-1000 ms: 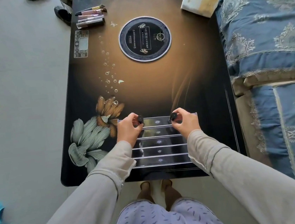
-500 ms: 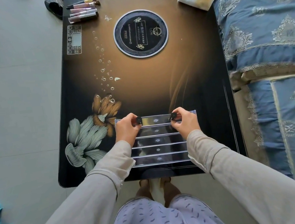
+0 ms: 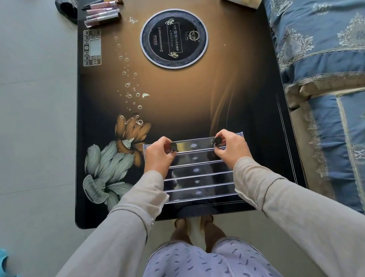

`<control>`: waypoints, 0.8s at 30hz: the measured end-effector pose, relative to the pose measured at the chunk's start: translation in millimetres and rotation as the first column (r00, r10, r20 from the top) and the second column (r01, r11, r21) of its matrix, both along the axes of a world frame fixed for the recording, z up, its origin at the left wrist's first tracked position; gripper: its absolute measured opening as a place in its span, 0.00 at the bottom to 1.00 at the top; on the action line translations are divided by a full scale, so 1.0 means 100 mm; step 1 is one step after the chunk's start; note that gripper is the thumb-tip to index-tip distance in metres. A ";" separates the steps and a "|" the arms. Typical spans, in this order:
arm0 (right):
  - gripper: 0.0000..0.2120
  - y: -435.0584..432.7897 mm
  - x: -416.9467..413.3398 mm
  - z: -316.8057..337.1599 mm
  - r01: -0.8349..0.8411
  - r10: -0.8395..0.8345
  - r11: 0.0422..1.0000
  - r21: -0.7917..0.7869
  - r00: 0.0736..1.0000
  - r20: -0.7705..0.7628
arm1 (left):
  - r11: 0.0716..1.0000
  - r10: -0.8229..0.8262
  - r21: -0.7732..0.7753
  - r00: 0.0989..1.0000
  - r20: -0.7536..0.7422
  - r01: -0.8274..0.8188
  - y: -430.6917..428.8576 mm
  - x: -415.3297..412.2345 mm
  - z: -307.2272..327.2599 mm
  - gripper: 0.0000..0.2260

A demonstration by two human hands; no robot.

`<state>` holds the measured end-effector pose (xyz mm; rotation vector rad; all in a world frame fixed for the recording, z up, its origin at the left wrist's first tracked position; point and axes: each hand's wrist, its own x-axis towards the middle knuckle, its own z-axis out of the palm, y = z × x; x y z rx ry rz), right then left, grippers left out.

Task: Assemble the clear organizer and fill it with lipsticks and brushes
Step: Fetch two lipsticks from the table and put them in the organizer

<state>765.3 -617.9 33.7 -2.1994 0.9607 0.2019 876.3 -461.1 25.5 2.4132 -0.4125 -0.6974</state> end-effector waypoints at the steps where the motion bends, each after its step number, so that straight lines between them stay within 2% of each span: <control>1: 0.10 0.00 0.00 0.00 -0.003 0.003 1.000 -0.001 1.000 0.001 | 1.000 -0.001 0.002 1.000 0.003 0.001 0.00 0.00 0.00 0.12; 7: 0.12 0.01 -0.02 -0.02 -0.015 0.015 1.000 -0.004 1.000 0.004 | 1.000 -0.016 -0.001 1.000 0.025 0.016 0.02 0.00 -0.01 0.12; 12: 0.17 0.01 -0.09 -0.03 0.022 -0.022 0.999 0.023 0.999 0.025 | 1.000 -0.015 -0.026 1.000 0.014 0.016 0.07 -0.02 0.00 0.12; 16: 0.23 0.06 -0.25 -0.03 0.053 -0.051 0.998 -0.020 0.994 0.100 | 0.997 0.035 -0.069 0.996 0.081 -0.030 0.22 -0.12 0.05 0.13; 19: 0.24 0.15 -0.49 -0.02 0.141 -0.133 0.989 -0.032 0.973 0.190 | 0.993 0.095 -0.082 0.988 0.125 -0.085 0.46 -0.28 0.08 0.12; 21: 0.23 0.24 -0.71 -0.04 0.170 -0.158 0.984 -0.044 0.968 0.196 | 0.992 0.120 -0.047 0.987 0.104 -0.115 0.69 -0.43 0.07 0.08; 24: 0.21 0.40 -1.06 -0.10 0.212 -0.211 0.977 0.006 0.971 0.109 | 0.984 0.162 0.073 0.987 -0.004 -0.161 1.08 -0.67 -0.01 0.03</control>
